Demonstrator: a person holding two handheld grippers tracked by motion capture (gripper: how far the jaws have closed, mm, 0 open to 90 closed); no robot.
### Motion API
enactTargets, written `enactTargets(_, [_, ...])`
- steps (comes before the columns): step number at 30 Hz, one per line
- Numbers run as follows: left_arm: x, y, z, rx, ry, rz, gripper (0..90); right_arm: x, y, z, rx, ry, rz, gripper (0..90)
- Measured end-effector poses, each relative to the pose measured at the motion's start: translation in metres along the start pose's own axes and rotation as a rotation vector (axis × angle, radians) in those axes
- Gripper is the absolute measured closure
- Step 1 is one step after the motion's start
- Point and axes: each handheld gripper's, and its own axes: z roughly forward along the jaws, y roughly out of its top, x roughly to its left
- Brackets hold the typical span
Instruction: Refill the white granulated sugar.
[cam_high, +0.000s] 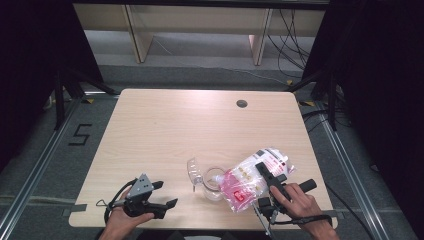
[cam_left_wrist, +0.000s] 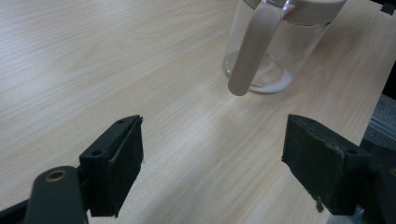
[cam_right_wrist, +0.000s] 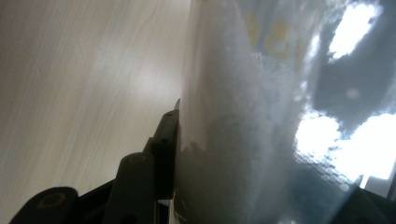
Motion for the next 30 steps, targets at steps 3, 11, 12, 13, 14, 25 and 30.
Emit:
enactTargets(3, [0.0000,-0.0003,0.0003,-0.002,0.000,-0.002,19.8,-0.0087,0.0009,0.0034,-0.054,-0.013,-0.114,56.8])
enactTargets(11, [-0.0006,-0.0001,0.0003,-0.006,-0.001,-0.007,19.9,-0.0033,0.0002,-0.0008,0.006,-0.008,-0.030,57.1])
enactTargets(12, [-0.0006,0.0000,0.0002,-0.007,0.000,-0.007,19.8,-0.0032,0.0001,-0.0010,0.007,-0.009,-0.030,57.2])
enactTargets(13, [-0.0007,0.0000,0.0001,-0.007,0.000,-0.008,19.9,-0.0025,-0.0001,-0.0009,0.010,-0.002,-0.020,57.2])
enactTargets(14, [-0.0007,0.0000,0.0001,-0.007,0.000,-0.008,19.9,-0.0025,-0.0001,-0.0009,0.010,-0.002,-0.020,57.2])
enactTargets(25, [-0.0007,0.0001,-0.0008,0.002,0.002,-0.003,19.8,-0.0089,-0.0009,-0.0023,0.005,-0.018,-0.067,57.5])
enactTargets(30, [-0.0008,0.0000,-0.0003,-0.007,0.002,-0.004,19.8,-0.0091,-0.0002,-0.0041,0.028,-0.006,-0.056,57.7])
